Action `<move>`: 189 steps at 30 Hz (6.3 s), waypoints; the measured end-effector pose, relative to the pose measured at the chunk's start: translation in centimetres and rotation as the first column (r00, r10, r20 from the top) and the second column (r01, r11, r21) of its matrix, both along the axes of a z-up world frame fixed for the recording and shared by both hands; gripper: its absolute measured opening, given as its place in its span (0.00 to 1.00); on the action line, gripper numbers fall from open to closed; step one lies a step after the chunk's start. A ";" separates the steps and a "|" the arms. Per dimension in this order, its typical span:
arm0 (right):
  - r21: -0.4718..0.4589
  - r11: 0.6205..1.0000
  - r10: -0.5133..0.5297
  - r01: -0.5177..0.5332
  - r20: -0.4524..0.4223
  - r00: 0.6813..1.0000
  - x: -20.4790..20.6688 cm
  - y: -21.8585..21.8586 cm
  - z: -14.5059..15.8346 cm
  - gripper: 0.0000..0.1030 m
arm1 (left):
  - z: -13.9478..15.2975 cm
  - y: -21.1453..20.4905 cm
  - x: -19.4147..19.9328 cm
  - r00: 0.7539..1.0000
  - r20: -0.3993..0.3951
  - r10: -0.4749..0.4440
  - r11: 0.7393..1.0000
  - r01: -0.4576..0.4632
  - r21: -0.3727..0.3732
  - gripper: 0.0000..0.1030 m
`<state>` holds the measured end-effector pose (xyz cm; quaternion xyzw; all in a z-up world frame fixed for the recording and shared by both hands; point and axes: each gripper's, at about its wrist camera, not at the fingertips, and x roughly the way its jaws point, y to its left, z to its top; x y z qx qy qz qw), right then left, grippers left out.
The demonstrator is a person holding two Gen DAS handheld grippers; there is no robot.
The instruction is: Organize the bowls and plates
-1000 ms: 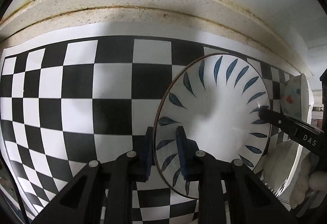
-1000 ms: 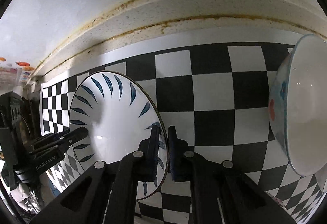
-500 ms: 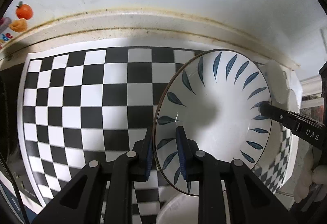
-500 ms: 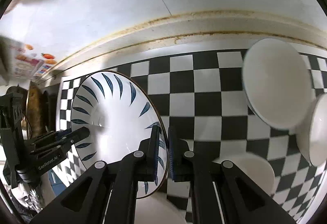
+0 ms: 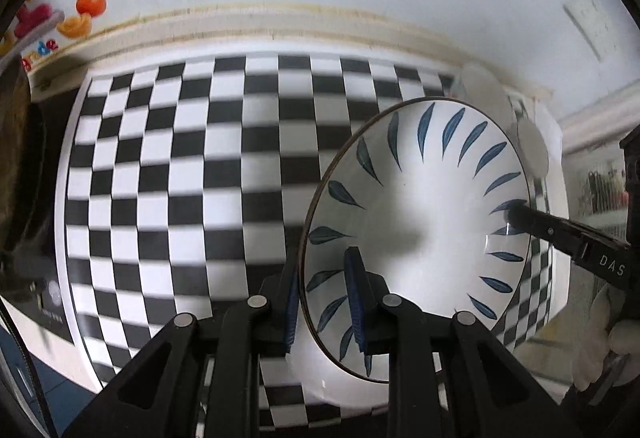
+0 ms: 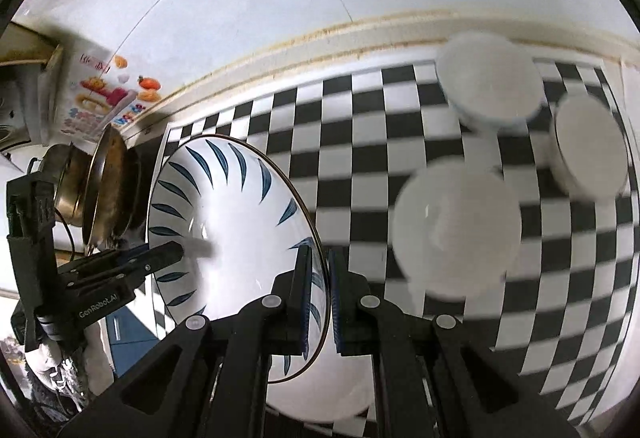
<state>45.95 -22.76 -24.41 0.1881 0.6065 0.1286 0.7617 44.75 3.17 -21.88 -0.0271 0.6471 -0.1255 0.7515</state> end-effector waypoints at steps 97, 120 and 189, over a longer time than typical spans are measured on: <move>-0.271 0.962 0.022 0.037 0.210 0.977 -23.4 5.8 8.2 0.81 | 7.8 -0.5 -21.1 0.943 0.328 0.057 0.989 -0.099 0.112 0.83; -0.218 0.969 -0.024 0.113 0.375 0.927 -32.2 5.1 15.7 0.86 | 13.1 -1.7 -28.0 0.891 0.448 0.076 0.988 -0.128 0.086 0.91; -0.085 0.992 -0.115 0.096 -0.248 0.962 -12.6 -20.5 -10.3 0.14 | -13.1 -28.0 -9.8 0.945 -0.257 -0.202 0.979 0.206 -0.013 0.17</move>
